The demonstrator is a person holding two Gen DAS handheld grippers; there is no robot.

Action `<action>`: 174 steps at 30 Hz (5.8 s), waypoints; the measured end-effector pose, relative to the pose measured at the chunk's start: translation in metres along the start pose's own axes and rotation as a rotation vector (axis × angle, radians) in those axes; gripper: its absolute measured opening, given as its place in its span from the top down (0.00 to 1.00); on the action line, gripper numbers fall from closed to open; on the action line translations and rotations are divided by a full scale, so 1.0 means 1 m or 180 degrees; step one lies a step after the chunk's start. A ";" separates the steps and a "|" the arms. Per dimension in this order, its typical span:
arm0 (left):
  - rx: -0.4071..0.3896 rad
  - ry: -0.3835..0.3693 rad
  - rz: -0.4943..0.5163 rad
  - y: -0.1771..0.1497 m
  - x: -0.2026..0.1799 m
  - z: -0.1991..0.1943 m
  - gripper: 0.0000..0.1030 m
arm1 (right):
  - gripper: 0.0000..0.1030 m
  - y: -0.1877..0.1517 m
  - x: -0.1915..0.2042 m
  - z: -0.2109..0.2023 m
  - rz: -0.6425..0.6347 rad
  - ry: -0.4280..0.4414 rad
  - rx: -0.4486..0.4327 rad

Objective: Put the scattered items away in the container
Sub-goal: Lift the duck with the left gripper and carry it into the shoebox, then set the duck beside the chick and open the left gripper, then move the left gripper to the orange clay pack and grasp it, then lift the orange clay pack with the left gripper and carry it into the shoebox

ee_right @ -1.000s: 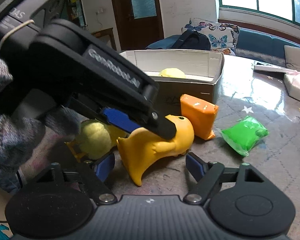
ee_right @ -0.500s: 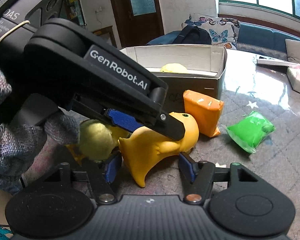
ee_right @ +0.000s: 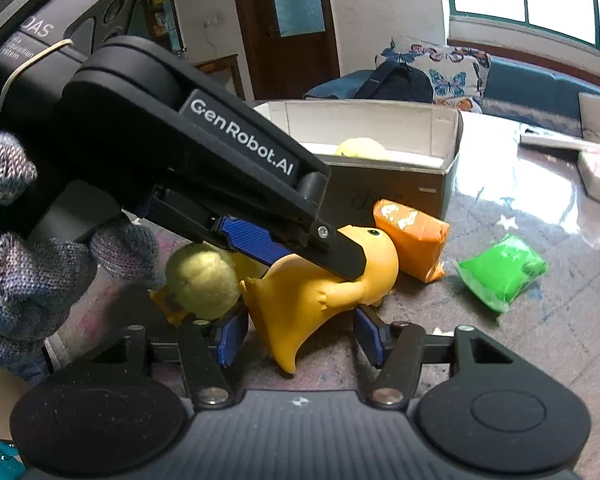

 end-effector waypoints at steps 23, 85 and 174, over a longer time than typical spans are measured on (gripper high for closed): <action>-0.0491 -0.0165 -0.0229 0.098 -0.020 -0.012 0.60 | 0.43 0.094 -0.030 0.000 -0.0499 -0.0115 -0.0283; -0.0419 -0.0056 -0.0329 0.115 0.007 0.021 0.61 | 0.26 0.114 -0.069 0.025 -0.0562 -0.0301 -0.0259; -0.0756 -0.0125 -0.0462 0.117 0.005 -0.003 0.67 | 0.51 0.104 -0.035 0.023 -0.0398 -0.0208 -0.0580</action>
Point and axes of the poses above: each gripper's, at about its wrist camera, not at the fingertips, and z roughly the way its jaws point, x to its left, y to its top, the point moved 9 cm from there along z, roughly the way its jaws point
